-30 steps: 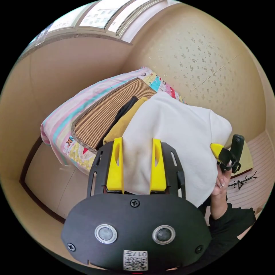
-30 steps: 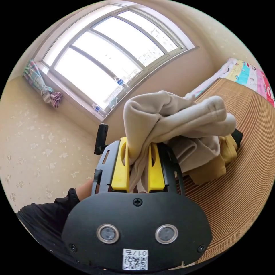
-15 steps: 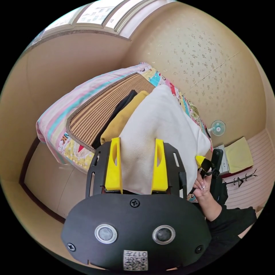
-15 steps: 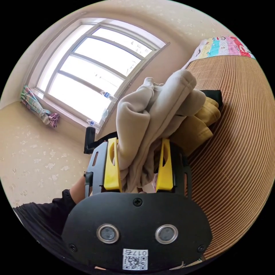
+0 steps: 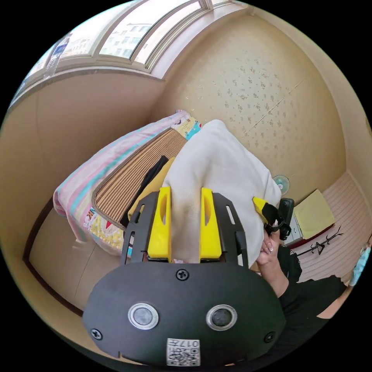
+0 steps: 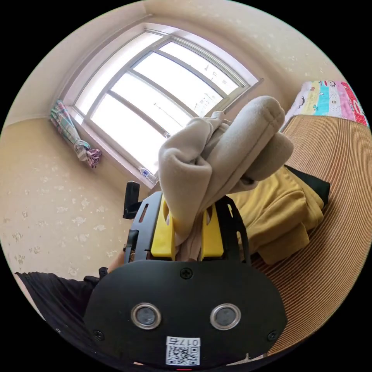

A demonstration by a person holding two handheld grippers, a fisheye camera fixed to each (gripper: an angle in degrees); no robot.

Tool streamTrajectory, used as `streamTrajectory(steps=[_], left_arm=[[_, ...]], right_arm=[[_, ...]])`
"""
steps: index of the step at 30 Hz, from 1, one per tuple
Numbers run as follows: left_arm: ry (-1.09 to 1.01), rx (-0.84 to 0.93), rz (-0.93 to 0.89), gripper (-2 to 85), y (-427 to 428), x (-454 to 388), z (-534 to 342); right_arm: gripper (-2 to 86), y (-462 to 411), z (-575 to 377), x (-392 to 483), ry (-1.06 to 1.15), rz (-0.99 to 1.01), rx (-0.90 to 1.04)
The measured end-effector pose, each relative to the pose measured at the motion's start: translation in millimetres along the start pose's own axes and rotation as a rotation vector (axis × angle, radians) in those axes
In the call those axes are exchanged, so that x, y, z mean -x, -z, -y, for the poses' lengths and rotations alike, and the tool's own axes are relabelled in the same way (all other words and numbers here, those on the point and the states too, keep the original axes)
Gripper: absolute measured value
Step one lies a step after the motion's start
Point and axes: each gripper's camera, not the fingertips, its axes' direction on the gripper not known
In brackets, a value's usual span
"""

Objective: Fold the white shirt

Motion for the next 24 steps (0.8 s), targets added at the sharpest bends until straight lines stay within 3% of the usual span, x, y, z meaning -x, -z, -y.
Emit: streamTrajectory(steps=[3,6,8,10,13,15,17,22,24], left_arm=[[-0.006,0.033,0.028,12.1,3,-23,37],[0.002,0.131,0.171,10.7,-39,-22,66],[0.113,0.170,0.187,12.2,-68,-1,63],[0.120,0.125,0.104,13.7,-79,0,49],[0.016,0.068,0.102,12.9,-105,-19,20],[-0.044,0.133,0.138,12.0,-138,-25,6],[-0.052,0.252,0.292,10.2,-185,-12,-13],[0.117,0.027,0.144,5.1,-155,23,-59],[0.092,-0.100,0.041,2.9,-138,19,-102]], right_arm=[[12.4,23,30,4,-0.092,-0.012,-0.059],[13.4,32,48,-36,-0.294,-0.152,-0.081],[14.8,28,43,-94,-0.450,-0.273,0.055],[15.3,39,24,-124,-0.539,-0.247,0.131],[14.2,79,-12,-127,-0.480,-0.167,0.058],[13.4,100,-30,-120,-0.452,-0.182,0.064],[12.8,130,-53,-101,-0.381,-0.201,0.102],[10.5,214,-123,-47,-0.175,-0.371,0.236],[9.6,253,-164,-41,-0.212,-0.451,0.304]])
